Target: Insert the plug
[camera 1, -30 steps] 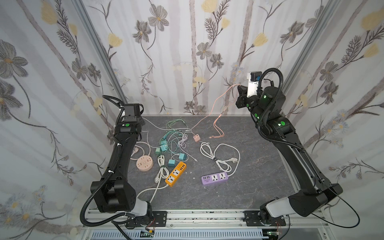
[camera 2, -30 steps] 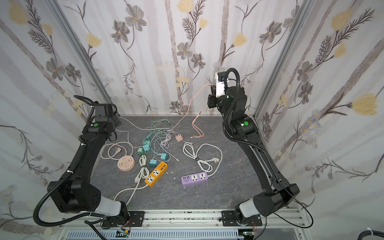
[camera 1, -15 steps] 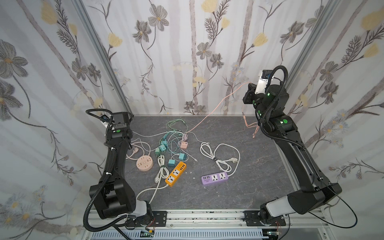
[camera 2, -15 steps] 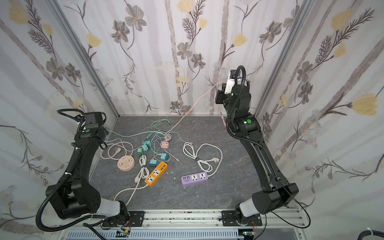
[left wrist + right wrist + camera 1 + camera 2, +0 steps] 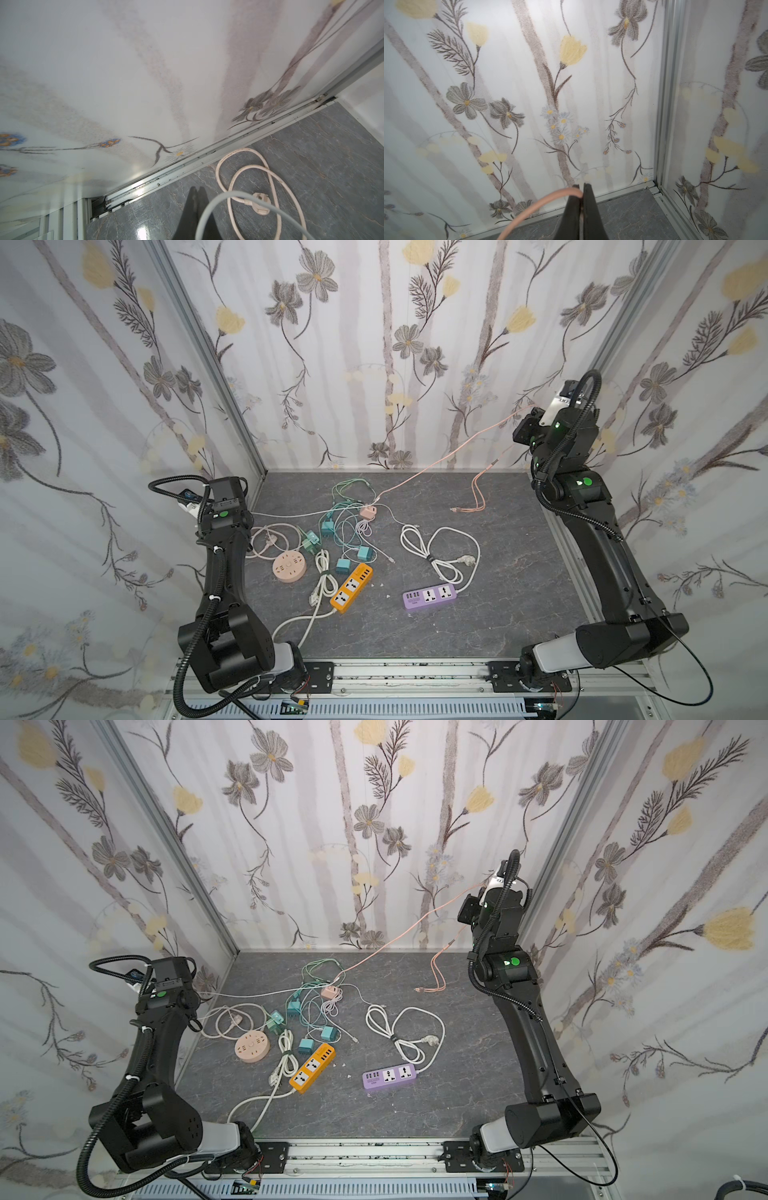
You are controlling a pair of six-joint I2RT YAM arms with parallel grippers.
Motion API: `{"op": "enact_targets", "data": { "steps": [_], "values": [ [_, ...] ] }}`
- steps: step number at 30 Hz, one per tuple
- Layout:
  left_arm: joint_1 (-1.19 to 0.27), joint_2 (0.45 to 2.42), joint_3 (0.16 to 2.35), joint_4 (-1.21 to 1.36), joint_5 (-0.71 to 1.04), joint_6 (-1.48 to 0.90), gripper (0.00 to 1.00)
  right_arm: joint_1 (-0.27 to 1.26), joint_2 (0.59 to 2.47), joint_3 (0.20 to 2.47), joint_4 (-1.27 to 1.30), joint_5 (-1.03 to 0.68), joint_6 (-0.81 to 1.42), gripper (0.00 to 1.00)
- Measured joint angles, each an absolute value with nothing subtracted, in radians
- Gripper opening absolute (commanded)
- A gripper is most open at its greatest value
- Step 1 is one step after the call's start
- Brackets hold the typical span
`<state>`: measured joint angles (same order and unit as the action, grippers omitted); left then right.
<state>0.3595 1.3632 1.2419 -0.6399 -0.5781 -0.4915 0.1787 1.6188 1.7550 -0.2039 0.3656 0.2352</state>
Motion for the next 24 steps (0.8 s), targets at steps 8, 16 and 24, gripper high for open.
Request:
{"op": "enact_targets", "data": {
  "steps": [8,16,24],
  "values": [
    [0.398,1.324,1.196,-0.639,-0.568,-0.506,0.0,0.093,1.614,1.735,-0.221,0.395,0.271,0.0],
    [0.352,1.365,1.207,-0.623,-0.484,-0.503,0.0,0.101,1.615,1.74,-0.219,0.295,0.294,0.0],
    [0.368,1.377,1.185,-0.606,-0.466,-0.509,0.0,0.065,1.575,1.686,-0.207,0.307,0.34,0.0]
  ]
}}
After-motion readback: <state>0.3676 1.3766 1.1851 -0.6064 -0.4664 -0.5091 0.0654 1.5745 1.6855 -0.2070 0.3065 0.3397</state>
